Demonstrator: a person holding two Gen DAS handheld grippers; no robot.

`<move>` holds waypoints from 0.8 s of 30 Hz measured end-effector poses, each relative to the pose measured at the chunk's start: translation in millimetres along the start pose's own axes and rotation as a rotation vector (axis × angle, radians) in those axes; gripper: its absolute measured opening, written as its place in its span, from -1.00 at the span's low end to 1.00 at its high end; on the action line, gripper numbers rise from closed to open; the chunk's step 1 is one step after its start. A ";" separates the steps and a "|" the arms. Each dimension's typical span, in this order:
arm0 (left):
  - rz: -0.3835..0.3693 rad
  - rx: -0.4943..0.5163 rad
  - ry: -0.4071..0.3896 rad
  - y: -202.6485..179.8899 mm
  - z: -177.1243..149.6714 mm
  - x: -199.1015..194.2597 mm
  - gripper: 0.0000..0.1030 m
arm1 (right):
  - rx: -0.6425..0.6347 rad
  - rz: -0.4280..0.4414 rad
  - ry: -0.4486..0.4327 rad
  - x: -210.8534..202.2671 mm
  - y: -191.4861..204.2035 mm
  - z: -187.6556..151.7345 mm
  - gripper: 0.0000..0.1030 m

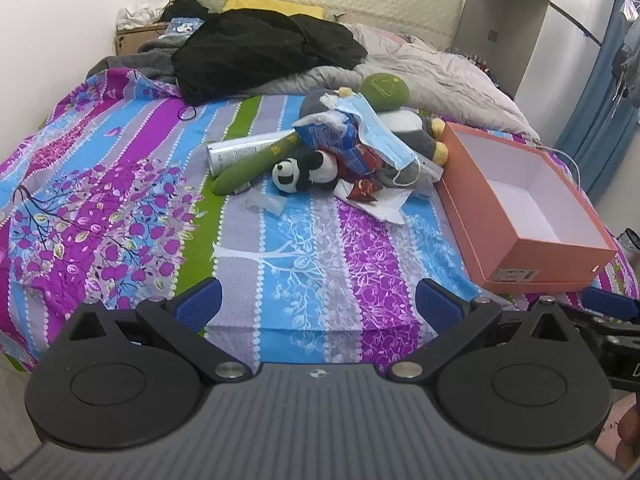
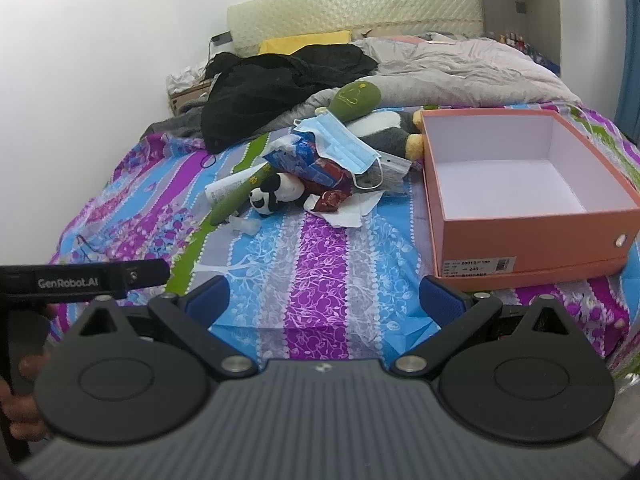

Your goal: Organize soft objects

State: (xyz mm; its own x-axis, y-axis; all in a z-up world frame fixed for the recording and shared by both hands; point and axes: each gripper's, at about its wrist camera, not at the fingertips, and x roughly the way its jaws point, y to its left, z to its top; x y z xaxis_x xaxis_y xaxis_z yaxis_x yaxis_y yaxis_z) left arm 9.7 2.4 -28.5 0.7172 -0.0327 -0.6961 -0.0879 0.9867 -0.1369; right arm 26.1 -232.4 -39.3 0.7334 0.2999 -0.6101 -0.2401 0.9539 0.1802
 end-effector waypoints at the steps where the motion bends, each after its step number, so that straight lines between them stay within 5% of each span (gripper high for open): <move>1: 0.001 0.003 0.004 -0.3 -1.0 2.0 1.00 | -0.019 0.001 0.000 1.7 2.7 -0.8 1.00; 18: -0.012 0.064 0.070 6.3 2.9 68.9 1.00 | 0.029 -0.014 0.002 45.4 -7.9 3.2 0.98; 24: -0.030 0.058 0.088 10.0 8.8 98.3 1.00 | 0.025 -0.007 0.020 68.3 -9.9 6.8 0.82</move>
State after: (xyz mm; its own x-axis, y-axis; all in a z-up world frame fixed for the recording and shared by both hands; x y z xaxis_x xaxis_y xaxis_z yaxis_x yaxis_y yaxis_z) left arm 85.4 10.5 -92.1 0.6554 -0.0737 -0.7517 -0.0253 0.9925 -0.1194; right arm 83.0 -221.3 -77.5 0.7221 0.2930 -0.6267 -0.2186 0.9561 0.1951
